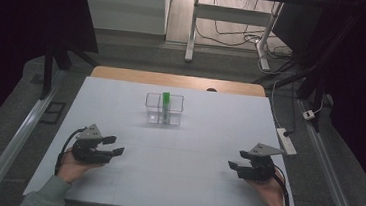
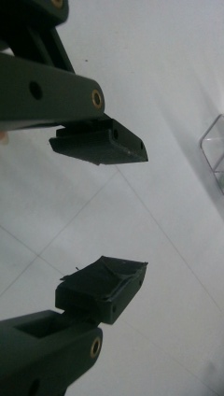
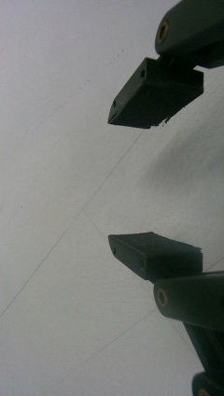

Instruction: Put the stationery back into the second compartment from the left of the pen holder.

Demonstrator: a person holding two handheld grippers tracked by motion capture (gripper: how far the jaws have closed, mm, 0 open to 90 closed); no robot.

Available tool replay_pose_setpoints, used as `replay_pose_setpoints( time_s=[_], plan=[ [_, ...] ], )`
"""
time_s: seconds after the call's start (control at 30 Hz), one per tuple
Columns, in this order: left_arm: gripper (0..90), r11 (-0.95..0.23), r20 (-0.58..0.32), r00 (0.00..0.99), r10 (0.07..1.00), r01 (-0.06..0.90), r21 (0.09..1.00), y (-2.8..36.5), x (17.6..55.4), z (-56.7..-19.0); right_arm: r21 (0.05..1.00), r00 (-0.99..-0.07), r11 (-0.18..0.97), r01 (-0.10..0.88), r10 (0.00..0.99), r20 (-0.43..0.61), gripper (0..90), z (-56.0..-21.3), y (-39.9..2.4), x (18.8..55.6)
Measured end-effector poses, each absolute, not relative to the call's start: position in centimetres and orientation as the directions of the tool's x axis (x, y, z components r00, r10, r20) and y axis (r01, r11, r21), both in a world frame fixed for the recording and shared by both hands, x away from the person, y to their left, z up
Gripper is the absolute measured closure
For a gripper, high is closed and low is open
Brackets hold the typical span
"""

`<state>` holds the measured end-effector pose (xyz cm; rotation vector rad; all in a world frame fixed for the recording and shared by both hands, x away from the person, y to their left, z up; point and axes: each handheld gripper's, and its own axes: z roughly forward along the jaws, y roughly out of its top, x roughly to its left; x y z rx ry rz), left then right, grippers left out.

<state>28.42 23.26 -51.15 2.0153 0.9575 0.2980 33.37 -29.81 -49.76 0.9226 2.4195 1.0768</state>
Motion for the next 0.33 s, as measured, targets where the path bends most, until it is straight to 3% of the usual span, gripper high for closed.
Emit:
replay_pose_setpoints(
  time_s=[0.33],
  plan=[
    [41.1,-0.332,-0.137,0.673,0.727,0.519,0.788,23.41,28.25,-51.43,0.764,-0.733,0.493,0.417,0.679,-0.038,36.4,-49.47,-29.98,33.18]
  ],
)
